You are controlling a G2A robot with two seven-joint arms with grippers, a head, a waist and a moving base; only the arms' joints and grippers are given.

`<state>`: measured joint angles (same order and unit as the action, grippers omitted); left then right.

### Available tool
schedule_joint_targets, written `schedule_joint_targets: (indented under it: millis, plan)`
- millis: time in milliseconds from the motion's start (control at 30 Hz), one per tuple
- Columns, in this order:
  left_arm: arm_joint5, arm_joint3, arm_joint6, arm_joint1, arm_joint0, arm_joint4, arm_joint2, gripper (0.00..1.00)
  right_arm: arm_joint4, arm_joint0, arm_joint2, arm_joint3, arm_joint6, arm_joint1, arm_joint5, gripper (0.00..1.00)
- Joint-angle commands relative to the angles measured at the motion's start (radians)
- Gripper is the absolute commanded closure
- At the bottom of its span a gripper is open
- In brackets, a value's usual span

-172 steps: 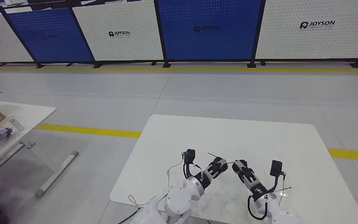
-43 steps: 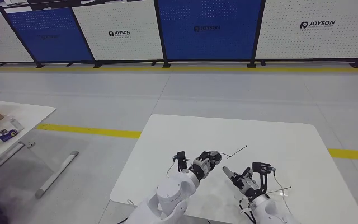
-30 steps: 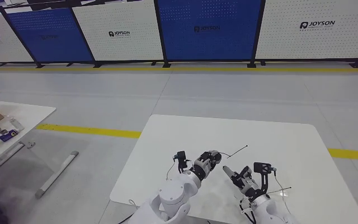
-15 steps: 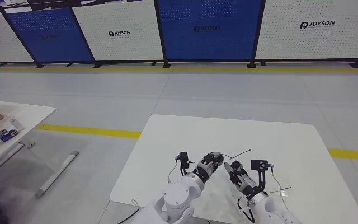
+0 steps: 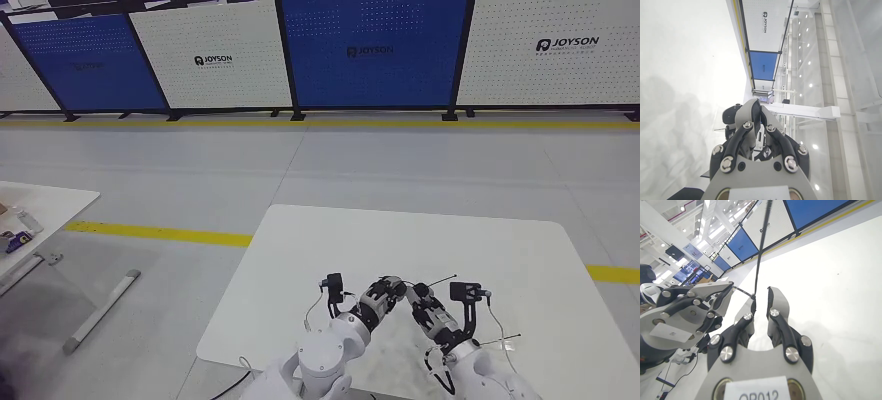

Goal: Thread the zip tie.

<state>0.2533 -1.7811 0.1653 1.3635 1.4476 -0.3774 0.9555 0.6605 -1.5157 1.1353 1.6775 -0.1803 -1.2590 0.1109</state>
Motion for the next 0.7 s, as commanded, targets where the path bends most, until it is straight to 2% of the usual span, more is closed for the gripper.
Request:
schedule_joint_targets:
  millis: [0, 33, 100, 133, 433, 500, 600, 667]
  plan:
    - [0.003, 0.003, 0.001, 0.001, -0.002, 0.001, -0.001, 1.0, 0.0, 0.001, 0.0, -0.001, 0.001, 0.0, 0.002, 0.82]
    - [0.004, 0.004, 0.001, 0.001, -0.003, 0.002, -0.002, 1.0, -0.001, 0.001, 0.0, -0.001, 0.002, -0.001, 0.002, 0.8]
    - [0.006, 0.008, 0.003, 0.002, -0.006, 0.003, -0.003, 1.0, -0.002, 0.001, 0.001, -0.001, 0.004, -0.001, 0.001, 0.86]
    - [0.007, 0.01, 0.003, 0.003, -0.007, 0.002, -0.004, 1.0, -0.003, 0.001, 0.002, -0.002, 0.006, -0.001, -0.002, 0.84]
    - [0.015, 0.023, 0.015, 0.007, -0.016, -0.001, -0.004, 1.0, -0.009, -0.005, 0.009, -0.003, 0.015, -0.002, 0.0, 0.86]
    - [0.018, 0.026, 0.016, 0.008, -0.018, 0.0, -0.005, 1.0, -0.009, -0.006, 0.011, -0.003, 0.014, -0.002, 0.001, 0.89]
    - [0.02, 0.028, 0.017, 0.009, -0.019, 0.003, -0.006, 1.0, -0.01, -0.006, 0.012, -0.003, 0.012, -0.002, -0.001, 1.0]
    - [0.02, 0.028, 0.017, 0.009, -0.019, 0.005, -0.006, 1.0, -0.008, -0.005, 0.012, -0.004, 0.01, -0.002, -0.002, 1.0]
